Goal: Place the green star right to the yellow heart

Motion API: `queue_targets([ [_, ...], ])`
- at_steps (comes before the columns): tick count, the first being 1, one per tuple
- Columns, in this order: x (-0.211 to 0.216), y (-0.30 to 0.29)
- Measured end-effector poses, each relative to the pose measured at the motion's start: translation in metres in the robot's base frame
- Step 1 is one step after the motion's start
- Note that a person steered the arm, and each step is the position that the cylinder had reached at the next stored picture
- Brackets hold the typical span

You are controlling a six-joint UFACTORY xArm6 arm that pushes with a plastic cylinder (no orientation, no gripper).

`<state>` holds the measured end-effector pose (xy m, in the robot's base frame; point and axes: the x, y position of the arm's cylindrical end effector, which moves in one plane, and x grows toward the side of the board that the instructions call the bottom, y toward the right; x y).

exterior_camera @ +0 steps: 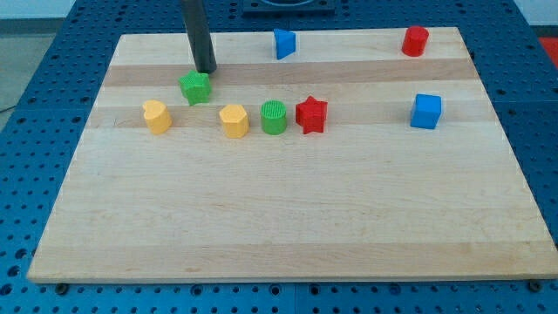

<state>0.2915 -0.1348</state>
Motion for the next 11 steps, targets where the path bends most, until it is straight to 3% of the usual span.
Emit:
queue_targets([
  [2, 0.041, -0.005],
  [4, 0.007, -0.020],
  [6, 0.061, -0.039],
  [9, 0.052, -0.031],
  [11, 0.093, -0.031],
])
